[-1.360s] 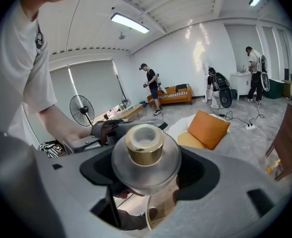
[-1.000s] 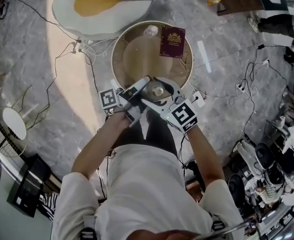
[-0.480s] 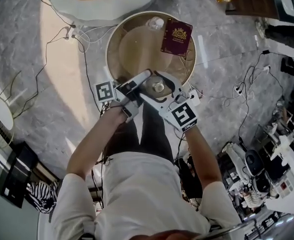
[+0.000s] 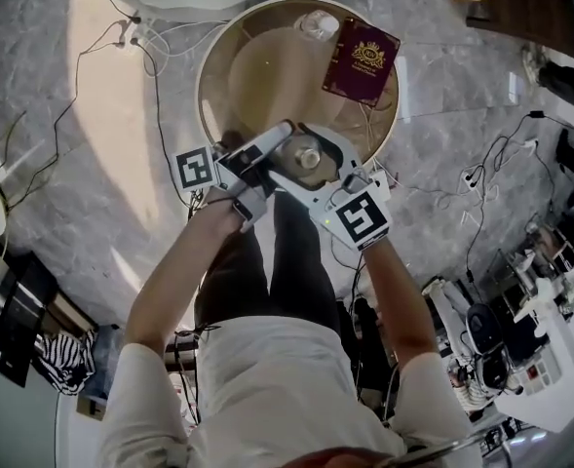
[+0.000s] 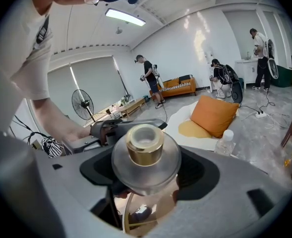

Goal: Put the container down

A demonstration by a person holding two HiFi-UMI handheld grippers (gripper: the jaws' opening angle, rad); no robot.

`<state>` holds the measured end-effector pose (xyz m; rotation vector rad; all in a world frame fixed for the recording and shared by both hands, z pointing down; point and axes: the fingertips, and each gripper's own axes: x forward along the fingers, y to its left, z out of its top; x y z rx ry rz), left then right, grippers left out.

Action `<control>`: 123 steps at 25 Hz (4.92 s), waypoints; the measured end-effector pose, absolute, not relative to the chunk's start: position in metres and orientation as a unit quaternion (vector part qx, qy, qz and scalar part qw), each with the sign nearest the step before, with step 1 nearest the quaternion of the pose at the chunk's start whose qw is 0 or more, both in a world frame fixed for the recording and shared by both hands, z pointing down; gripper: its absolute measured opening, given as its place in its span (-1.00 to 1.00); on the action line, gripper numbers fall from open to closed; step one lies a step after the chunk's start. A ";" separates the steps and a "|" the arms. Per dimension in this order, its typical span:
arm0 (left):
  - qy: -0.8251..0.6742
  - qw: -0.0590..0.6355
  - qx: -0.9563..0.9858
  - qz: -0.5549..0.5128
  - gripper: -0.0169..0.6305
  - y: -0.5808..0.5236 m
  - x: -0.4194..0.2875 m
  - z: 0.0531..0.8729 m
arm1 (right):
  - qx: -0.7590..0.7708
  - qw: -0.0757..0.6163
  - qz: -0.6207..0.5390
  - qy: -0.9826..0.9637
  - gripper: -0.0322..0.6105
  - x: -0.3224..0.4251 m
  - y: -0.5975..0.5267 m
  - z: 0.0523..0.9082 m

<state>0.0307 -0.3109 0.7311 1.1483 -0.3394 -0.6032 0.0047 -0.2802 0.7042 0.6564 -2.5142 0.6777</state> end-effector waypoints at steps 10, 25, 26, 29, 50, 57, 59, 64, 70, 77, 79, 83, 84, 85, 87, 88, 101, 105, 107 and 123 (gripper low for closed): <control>-0.170 0.783 0.527 -0.282 0.00 -0.314 0.042 0.802 | 0.229 0.241 0.266 -0.905 0.15 0.017 -0.282 0.773; -0.198 0.785 0.515 -0.281 0.00 -0.315 0.044 0.894 | 0.216 0.259 0.259 -0.905 0.15 0.022 -0.282 0.866; -0.199 0.786 0.514 -0.282 0.00 -0.315 0.044 0.899 | 0.215 0.259 0.261 -0.905 0.15 0.023 -0.283 0.870; -0.203 0.786 0.511 -0.282 0.00 -0.314 0.044 0.914 | 0.212 0.261 0.263 -0.904 0.15 0.024 -0.283 0.884; -0.223 0.801 0.499 -0.244 0.00 -0.285 0.036 0.983 | 0.283 0.270 0.282 -0.876 0.15 0.067 -0.301 0.971; -0.226 0.800 0.508 -0.225 0.00 -0.276 0.029 0.997 | 0.305 0.284 0.280 -0.865 0.15 0.076 -0.301 1.000; -0.225 0.799 0.517 -0.209 0.00 -0.272 0.029 1.001 | 0.306 0.292 0.277 -0.863 0.15 0.077 -0.299 1.008; -0.224 0.801 0.516 -0.205 -0.06 -0.267 0.027 1.007 | 0.314 0.299 0.273 -0.859 0.15 0.078 -0.297 1.022; -0.219 0.804 0.514 -0.204 -0.21 -0.265 0.024 1.008 | 0.320 0.315 0.254 -0.857 0.15 0.078 -0.293 1.031; -0.212 0.802 0.522 -0.197 -0.30 -0.262 0.028 1.011 | 0.329 0.325 0.245 -0.852 0.15 0.085 -0.289 1.044; -0.209 0.803 0.523 -0.196 -0.31 -0.260 0.030 1.012 | 0.335 0.320 0.242 -0.853 0.15 0.085 -0.291 1.044; -0.209 0.805 0.521 -0.193 -0.31 -0.258 0.030 1.016 | 0.340 0.317 0.229 -0.855 0.16 0.083 -0.292 1.044; -0.210 0.805 0.521 -0.193 -0.31 -0.257 0.029 1.017 | 0.340 0.318 0.225 -0.856 0.16 0.083 -0.291 1.045; -0.210 0.805 0.521 -0.193 -0.31 -0.257 0.029 1.017 | 0.340 0.319 0.221 -0.856 0.16 0.082 -0.290 1.045; -0.211 0.805 0.520 -0.193 -0.31 -0.255 0.028 1.018 | 0.341 0.320 0.214 -0.857 0.16 0.082 -0.288 1.046; -0.211 0.805 0.519 -0.193 -0.31 -0.255 0.028 1.018 | 0.342 0.321 0.211 -0.858 0.16 0.082 -0.288 1.046; -0.211 0.805 0.521 -0.190 -0.31 -0.242 0.029 1.019 | 0.349 0.332 0.194 -0.854 0.18 0.082 -0.279 1.050; -0.212 0.804 0.522 -0.189 -0.31 -0.239 0.030 1.015 | 0.353 0.331 0.202 -0.852 0.22 0.084 -0.278 1.050; -0.211 0.803 0.525 -0.187 -0.31 -0.238 0.030 1.012 | 0.355 0.331 0.202 -0.850 0.24 0.085 -0.278 1.046; -0.192 0.777 0.581 -0.146 -0.44 -0.235 0.025 0.885 | 0.393 0.306 0.189 -0.846 -0.14 0.090 -0.279 0.900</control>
